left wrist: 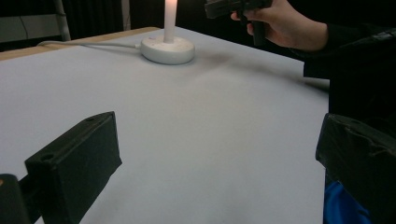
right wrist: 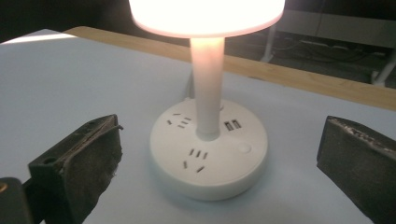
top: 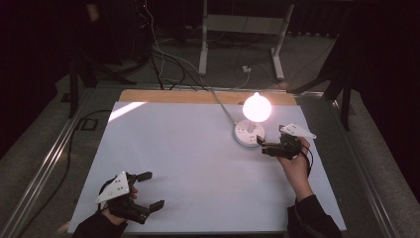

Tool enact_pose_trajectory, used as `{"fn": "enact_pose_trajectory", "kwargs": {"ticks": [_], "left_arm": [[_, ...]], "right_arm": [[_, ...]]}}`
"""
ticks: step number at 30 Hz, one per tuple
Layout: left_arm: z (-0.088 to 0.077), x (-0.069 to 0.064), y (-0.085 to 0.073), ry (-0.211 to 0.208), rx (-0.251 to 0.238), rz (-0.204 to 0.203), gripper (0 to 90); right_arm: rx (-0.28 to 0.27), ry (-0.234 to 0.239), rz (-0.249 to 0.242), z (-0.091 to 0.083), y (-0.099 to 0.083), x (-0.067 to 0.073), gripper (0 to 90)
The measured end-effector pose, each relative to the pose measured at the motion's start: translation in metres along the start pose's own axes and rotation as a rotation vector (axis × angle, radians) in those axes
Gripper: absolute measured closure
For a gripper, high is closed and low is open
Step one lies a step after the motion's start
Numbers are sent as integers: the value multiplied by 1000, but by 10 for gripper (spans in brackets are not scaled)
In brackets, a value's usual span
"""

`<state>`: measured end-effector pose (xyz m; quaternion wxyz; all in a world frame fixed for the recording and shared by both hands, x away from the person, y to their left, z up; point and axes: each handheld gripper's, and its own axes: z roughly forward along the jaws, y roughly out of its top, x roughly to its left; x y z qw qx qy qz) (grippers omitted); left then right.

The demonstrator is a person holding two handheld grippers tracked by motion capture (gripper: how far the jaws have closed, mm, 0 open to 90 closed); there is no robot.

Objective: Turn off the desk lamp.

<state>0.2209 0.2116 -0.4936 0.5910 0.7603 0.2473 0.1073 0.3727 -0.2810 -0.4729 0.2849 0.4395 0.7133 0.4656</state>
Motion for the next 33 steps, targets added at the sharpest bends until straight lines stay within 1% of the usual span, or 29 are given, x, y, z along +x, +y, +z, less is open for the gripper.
{"fn": "enact_pose_trajectory", "kwargs": {"ticks": [1,3,4,5,6,7,8,9,10,11,12,14,16,17,19,20,21,22,24,25,28,30,33], "left_arm": [[0,0,0,-1,0,-1,5],[0,0,0,0,2,0,5],[0,0,0,-1,2,-3,5],[0,0,0,-1,1,-4,5],[0,0,0,-1,-1,-2,5],[0,0,0,-1,-1,-3,5],[0,0,0,-1,1,-4,5],[0,0,0,-1,1,-4,5],[0,0,0,-1,4,-4,5],[0,0,0,-2,3,-4,5],[0,0,0,-1,1,-4,5],[0,0,0,-1,0,-5,5],[0,1,0,-1,2,-7,5],[0,1,0,-1,0,-6,5],[0,0,0,-1,1,-7,5],[0,0,0,-1,2,-6,5],[0,0,0,0,2,-6,6],[0,0,0,-2,3,-6,6],[0,0,0,-1,1,-6,5],[0,0,0,-1,2,-7,5],[0,0,0,-2,3,-6,5],[0,0,0,-3,2,-8,5],[0,0,-1,-2,2,-9,5]], "right_arm": [[0,0,0,0,0,0,36],[1,-19,-17,4,0,-1,48],[12,-27,-28,7,0,-3,120],[12,-27,-28,7,0,-3,120],[14,-33,-25,8,0,-4,154],[16,-36,-22,10,-1,-6,169],[22,-38,-9,12,-1,-8,212],[38,-38,21,14,0,-12,295],[46,-41,32,16,0,-14,318],[58,-49,46,17,0,-15,360],[58,-49,46,17,0,-15,360],[70,-68,67,19,0,-17,401],[83,-80,76,21,0,-19,488],[85,-86,78,21,0,-19,517],[99,-89,80,23,0,-20,602],[105,-98,76,24,0,-20,631],[122,-103,78,26,0,-22,716],[122,-103,78,26,0,-22,716],[138,-104,74,28,-1,-22,812],[152,-97,87,31,-1,-22,850],[157,-96,80,33,-2,-22,867],[162,-110,76,36,-2,-21,882],[161,-117,74,40,-2,-20,898]]}}
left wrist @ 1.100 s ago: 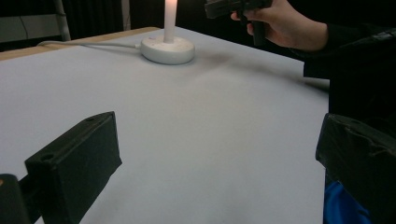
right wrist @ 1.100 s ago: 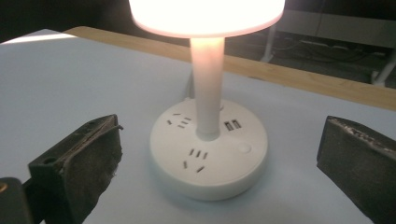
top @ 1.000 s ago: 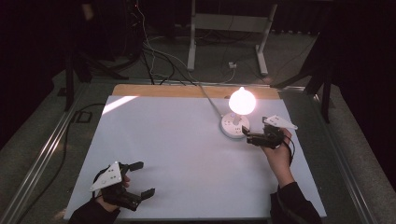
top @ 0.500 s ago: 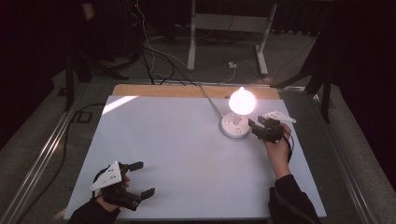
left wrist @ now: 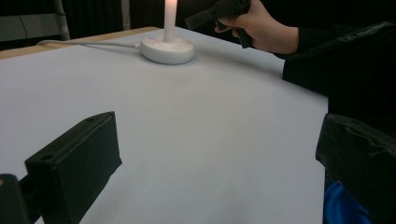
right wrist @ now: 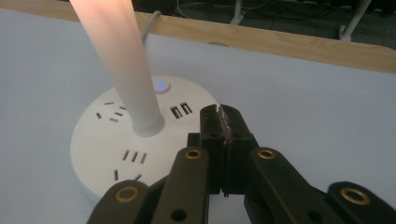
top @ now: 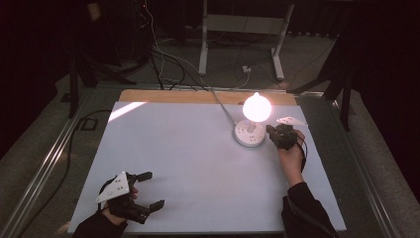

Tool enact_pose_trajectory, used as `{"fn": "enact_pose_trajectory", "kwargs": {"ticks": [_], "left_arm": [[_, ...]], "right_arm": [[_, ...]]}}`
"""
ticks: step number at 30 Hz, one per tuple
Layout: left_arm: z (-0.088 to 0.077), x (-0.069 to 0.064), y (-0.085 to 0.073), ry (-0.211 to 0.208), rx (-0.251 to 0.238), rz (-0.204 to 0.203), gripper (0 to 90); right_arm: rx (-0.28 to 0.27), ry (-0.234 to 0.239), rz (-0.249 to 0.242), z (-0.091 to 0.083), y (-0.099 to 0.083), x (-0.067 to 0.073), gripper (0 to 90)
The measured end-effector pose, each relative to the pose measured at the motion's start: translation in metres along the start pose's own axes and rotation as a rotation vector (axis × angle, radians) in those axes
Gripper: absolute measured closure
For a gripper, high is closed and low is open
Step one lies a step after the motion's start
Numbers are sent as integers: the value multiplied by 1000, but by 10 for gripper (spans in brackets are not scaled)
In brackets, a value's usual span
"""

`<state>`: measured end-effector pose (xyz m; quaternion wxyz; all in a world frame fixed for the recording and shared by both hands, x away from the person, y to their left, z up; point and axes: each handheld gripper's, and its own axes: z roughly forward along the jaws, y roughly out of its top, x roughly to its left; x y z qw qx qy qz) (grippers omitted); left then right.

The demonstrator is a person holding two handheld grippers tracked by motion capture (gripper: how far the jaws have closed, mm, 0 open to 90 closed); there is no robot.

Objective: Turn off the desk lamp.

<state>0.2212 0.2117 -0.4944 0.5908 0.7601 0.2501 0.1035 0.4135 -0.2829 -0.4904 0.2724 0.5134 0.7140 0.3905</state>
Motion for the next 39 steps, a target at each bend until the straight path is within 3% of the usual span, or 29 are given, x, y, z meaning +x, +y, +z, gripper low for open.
{"fn": "enact_pose_trajectory", "kwargs": {"ticks": [26,39], "left_arm": [[0,0,0,1,0,-1,5],[0,1,0,-1,-1,-10,5]], "right_arm": [[25,42,39,25,-7,6,900],[32,23,46,26,-7,6,900]]}}
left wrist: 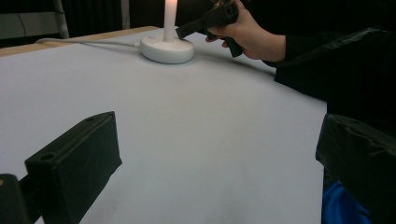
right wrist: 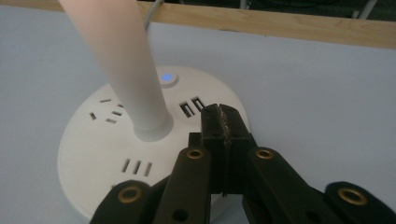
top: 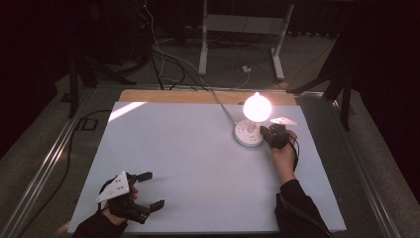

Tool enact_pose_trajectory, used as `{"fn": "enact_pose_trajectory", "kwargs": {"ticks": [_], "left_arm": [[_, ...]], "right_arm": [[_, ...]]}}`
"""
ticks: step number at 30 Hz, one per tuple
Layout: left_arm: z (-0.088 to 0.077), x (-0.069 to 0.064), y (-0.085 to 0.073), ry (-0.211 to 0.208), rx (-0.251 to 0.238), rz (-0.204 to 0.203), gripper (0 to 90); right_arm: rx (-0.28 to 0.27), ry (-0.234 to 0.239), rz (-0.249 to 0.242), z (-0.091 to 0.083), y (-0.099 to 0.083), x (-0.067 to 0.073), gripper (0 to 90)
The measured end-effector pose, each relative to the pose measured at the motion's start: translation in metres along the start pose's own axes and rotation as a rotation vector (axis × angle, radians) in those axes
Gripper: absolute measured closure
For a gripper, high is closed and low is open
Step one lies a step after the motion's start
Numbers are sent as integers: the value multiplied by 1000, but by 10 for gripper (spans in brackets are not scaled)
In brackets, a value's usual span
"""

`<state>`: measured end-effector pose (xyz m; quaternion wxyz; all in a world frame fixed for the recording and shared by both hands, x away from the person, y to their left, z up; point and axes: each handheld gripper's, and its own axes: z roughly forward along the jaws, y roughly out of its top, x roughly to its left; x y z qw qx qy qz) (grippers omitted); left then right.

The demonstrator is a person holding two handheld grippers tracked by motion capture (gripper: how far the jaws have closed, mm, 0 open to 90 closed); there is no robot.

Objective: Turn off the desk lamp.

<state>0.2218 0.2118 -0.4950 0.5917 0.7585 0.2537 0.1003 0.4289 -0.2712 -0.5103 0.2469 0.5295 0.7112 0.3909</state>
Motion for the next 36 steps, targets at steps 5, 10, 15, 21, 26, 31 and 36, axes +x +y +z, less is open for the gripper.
{"fn": "enact_pose_trajectory", "kwargs": {"ticks": [5,10,15,21,26,31,36], "left_arm": [[0,0,0,0,-6,-2,5],[0,0,0,0,-4,-2,5],[0,0,0,3,-5,-2,5],[0,0,0,7,-3,-1,5],[0,0,0,12,2,0,5],[0,0,0,12,2,1,5],[0,0,0,19,1,2,5]], "right_arm": [[-10,20,26,-6,9,-2,900],[-38,27,20,-15,20,-2,900],[-35,24,21,-13,19,-1,900],[-15,24,21,-6,12,-1,900],[-6,27,21,-4,9,-1,900],[-2,26,21,-2,7,-2,900],[7,27,20,0,5,-1,900]]}}
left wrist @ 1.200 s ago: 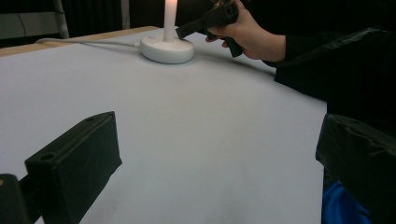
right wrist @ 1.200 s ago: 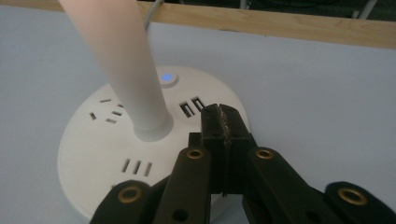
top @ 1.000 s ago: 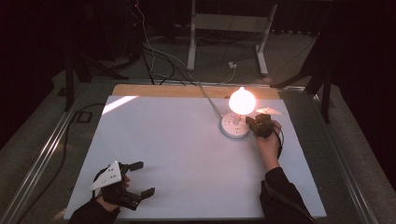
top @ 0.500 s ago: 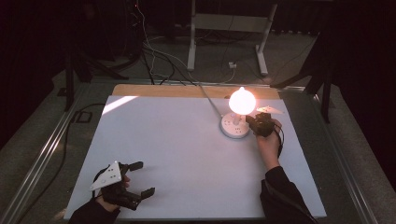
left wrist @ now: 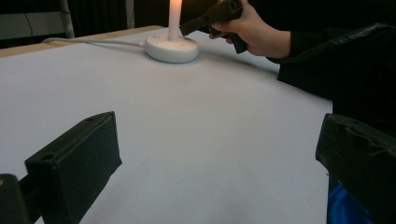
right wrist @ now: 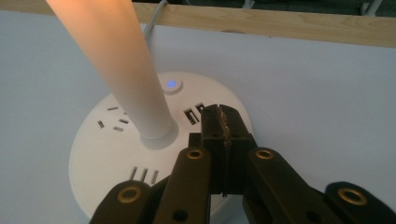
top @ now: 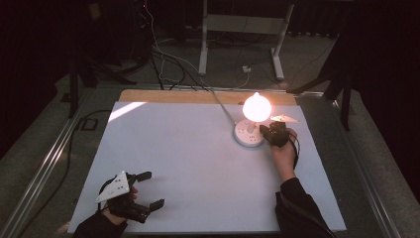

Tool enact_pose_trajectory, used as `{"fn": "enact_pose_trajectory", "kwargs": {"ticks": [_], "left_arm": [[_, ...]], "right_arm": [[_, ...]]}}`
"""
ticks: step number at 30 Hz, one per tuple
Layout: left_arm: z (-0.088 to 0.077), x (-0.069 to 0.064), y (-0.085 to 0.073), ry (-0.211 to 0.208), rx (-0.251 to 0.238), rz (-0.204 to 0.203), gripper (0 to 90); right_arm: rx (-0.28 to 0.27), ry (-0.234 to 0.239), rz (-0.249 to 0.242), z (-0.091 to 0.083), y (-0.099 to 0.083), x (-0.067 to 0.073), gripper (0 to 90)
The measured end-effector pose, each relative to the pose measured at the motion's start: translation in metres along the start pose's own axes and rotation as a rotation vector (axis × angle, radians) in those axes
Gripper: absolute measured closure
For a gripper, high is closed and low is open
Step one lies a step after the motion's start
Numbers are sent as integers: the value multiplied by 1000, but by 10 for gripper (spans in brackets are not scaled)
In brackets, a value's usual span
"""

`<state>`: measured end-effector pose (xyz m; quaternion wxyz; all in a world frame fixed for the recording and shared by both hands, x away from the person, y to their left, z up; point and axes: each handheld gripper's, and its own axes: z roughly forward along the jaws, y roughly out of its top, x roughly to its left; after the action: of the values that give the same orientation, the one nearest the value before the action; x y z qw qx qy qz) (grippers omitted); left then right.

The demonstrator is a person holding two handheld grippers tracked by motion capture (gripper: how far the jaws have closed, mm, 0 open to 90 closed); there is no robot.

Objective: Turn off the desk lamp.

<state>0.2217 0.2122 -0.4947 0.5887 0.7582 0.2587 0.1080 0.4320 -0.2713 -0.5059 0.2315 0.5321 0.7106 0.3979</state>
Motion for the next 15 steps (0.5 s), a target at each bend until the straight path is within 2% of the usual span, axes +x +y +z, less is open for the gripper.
{"fn": "enact_pose_trajectory", "kwargs": {"ticks": [6,15], "left_arm": [[0,0,0,1,-1,1,5],[0,0,0,-2,1,2,5]], "right_arm": [[-4,3,10,1,-3,-1,900],[-22,-5,-2,1,-7,-1,900]]}}
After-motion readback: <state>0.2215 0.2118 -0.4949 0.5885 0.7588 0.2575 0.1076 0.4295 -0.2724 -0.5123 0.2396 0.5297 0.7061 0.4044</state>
